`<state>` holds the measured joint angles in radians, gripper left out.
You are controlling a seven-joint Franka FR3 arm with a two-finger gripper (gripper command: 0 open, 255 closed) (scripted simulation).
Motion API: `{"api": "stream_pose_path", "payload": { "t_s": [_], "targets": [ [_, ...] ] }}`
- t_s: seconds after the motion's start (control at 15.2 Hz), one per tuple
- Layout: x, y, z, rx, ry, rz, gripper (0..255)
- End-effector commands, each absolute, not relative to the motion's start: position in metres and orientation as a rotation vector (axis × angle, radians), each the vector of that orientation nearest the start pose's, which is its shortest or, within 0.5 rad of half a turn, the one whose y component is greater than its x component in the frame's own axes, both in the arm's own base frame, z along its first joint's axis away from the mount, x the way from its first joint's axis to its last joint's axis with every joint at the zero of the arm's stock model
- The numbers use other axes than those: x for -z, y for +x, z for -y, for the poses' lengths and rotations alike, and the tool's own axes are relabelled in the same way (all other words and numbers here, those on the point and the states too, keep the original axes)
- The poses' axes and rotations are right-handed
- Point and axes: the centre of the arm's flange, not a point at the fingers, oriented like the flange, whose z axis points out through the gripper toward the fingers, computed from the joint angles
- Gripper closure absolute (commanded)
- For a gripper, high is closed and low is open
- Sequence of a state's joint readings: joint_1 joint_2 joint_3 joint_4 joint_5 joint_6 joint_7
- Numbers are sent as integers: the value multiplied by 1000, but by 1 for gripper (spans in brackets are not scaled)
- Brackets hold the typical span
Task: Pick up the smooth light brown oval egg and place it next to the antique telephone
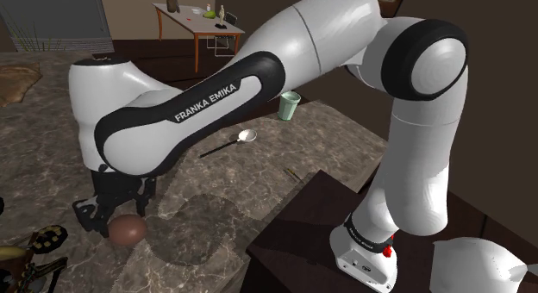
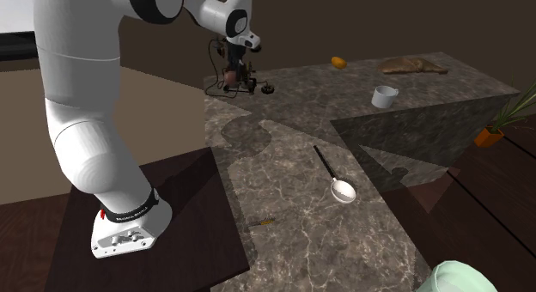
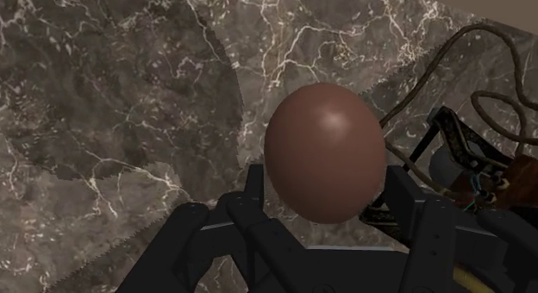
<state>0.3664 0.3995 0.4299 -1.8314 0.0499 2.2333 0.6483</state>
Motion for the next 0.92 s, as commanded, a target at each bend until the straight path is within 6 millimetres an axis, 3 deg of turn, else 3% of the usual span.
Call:
{"api": "stream_pose_path", "payload": {
  "t_s": [0.0,0.86],
  "targets": [
    [-326,461,-444,-158,-2959,126,255],
    [-257,461,-444,-158,-2959,126,255]
  ]
}}
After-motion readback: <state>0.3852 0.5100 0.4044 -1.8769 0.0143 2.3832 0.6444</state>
